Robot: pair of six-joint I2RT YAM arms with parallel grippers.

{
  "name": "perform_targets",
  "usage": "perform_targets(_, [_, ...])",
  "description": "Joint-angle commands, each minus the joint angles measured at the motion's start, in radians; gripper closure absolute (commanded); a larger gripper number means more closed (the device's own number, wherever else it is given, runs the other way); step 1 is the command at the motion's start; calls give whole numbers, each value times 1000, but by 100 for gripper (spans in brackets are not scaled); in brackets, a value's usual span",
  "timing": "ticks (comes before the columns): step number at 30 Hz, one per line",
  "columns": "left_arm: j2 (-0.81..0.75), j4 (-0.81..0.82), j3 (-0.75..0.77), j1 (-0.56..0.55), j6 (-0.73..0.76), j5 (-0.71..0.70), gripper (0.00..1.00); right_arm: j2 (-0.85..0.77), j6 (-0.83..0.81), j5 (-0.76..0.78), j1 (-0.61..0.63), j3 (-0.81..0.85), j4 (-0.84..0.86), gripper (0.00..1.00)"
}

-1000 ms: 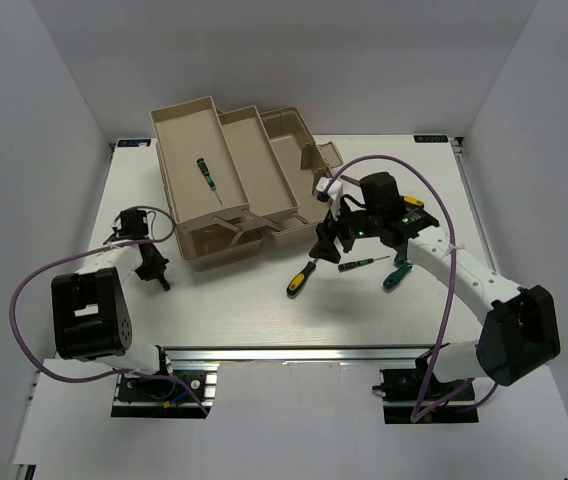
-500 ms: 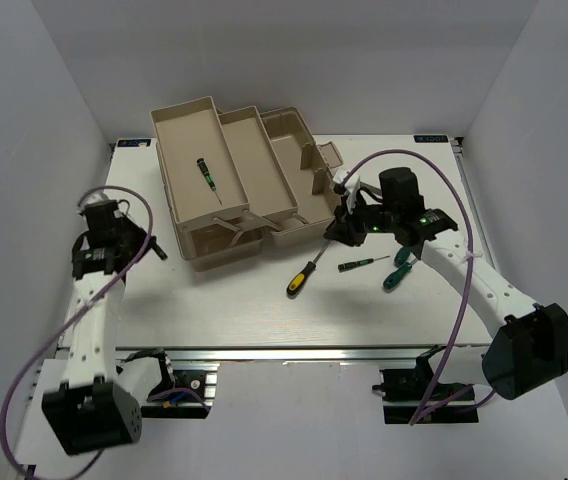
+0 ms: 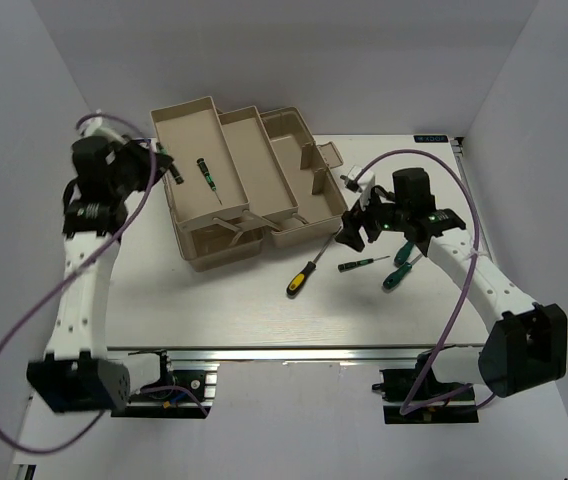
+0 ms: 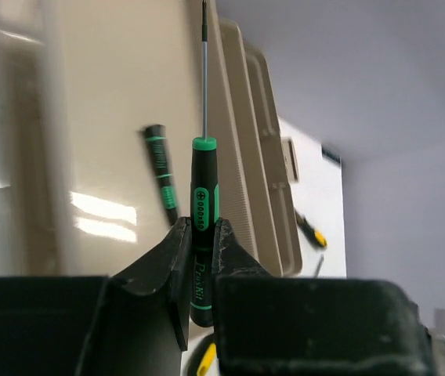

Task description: Sort the tools into containers

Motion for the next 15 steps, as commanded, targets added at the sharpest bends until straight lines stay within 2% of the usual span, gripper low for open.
perform_targets(1, [124,46,97,-116,29,39,100,54,-101,81,-10,14,-113,23])
perform_targets(2, [184,33,112,-130,38,27,100,73,-211,83,-14,9,-133,23])
perform_targets(3, [212,21,126,-140,48,15,94,71,-265,83,-21,-23,-137,23])
perform_targets(4, [238,-9,149,-153,73,-2,87,65,-326,72,-37,-49,-128,23])
perform_targets(5, [279,-26,160,-157,83,-15,79,43,-462,66,-45,-76,-120,23])
perform_targets(6, [296,-45,168,-163,94,-30,68,32,-533,63,-51,-124,-112,22])
perform_targets(10, [335,-109,201,-167,146,-87,53,35,-877,0,-62,-152,-198,21])
perform_targets(12, [336,-128,231,-165,160,-94,48,88,-1044,-27,-65,-138,-282,22])
perform_targets(15, [327,-143,269,-167,175,-99,40,203,-1123,-30,-65,-88,-337,22])
